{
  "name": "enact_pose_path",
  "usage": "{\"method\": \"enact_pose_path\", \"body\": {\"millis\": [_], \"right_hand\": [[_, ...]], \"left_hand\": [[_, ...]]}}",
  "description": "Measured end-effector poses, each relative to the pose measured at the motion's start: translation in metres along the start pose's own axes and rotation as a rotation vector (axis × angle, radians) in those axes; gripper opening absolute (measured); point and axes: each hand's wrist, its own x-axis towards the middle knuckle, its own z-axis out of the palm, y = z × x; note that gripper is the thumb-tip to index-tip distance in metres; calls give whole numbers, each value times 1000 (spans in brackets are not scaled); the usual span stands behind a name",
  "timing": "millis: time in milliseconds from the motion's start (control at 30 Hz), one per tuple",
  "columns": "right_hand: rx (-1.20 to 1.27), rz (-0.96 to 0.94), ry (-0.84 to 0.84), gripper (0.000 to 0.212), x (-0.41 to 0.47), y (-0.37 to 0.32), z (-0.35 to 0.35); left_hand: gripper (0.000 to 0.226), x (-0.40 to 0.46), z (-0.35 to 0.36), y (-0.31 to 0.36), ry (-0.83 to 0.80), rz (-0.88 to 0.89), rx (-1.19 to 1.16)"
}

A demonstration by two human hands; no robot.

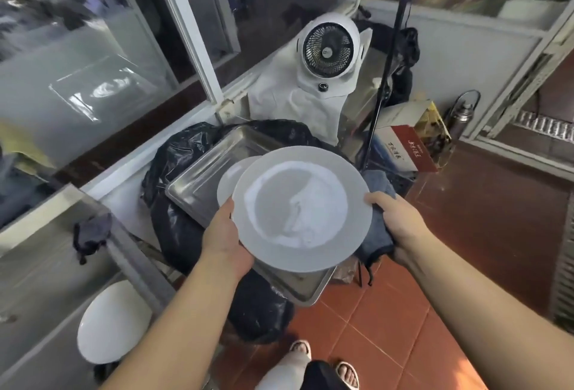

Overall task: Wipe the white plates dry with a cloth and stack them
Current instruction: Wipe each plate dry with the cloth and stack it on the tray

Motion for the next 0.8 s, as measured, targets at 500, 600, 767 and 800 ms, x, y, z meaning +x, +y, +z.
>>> {"method": "enact_pose_path", "body": {"millis": [500, 600, 767, 800], "right_hand": [[-518, 107, 32, 50, 149, 31, 81], [-595, 98, 21, 42, 174, 44, 93], [-801, -3, 24, 26, 211, 58, 113], [-837, -14, 27, 22, 218, 60, 116]], "left_hand": [[32, 148, -43, 8, 276, -174, -117], [33, 175, -53, 9, 322, -178, -95], [64, 203, -61, 14, 331, -117, 73], [67, 208, -63, 15, 321, -113, 125]]}}
